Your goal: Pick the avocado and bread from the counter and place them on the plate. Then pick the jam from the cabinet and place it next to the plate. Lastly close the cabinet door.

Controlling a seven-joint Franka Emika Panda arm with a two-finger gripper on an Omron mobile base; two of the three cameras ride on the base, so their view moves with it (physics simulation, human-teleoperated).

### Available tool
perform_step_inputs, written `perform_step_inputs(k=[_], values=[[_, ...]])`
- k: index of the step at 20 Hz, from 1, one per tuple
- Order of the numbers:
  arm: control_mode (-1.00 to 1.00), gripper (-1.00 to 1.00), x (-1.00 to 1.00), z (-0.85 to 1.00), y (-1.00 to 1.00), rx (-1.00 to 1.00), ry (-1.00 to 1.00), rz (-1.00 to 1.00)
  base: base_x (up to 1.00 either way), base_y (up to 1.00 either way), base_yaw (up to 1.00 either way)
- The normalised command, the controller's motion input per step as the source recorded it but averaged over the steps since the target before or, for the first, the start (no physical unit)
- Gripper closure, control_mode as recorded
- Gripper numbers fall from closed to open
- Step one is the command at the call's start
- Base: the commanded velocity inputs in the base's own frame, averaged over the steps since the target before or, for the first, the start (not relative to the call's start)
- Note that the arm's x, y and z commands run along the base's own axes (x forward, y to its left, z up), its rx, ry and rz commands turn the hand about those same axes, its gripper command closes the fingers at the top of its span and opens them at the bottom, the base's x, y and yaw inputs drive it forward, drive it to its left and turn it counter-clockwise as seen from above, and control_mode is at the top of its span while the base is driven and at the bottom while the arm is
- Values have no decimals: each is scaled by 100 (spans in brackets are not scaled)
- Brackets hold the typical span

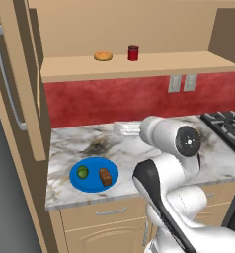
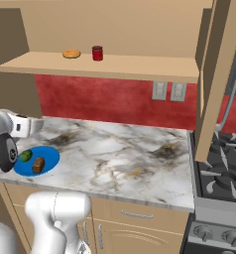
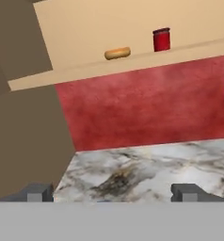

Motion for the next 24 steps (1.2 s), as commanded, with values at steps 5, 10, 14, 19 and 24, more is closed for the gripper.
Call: perform_step_inputs(k=[5, 10, 14, 19, 24], values=[[-100, -100, -14, 76, -49, 7, -17, 0, 0, 0, 0], [-100, -100, 0, 65, -42, 6, -11, 0, 0, 0, 0], [-100, -100, 0, 36, -33, 1, -4, 0, 0, 0, 0], [-100, -100, 0, 31, -21, 0, -4, 0, 0, 0, 0], [-100, -100, 0, 27, -15, 0, -7, -1, 0, 0, 0]])
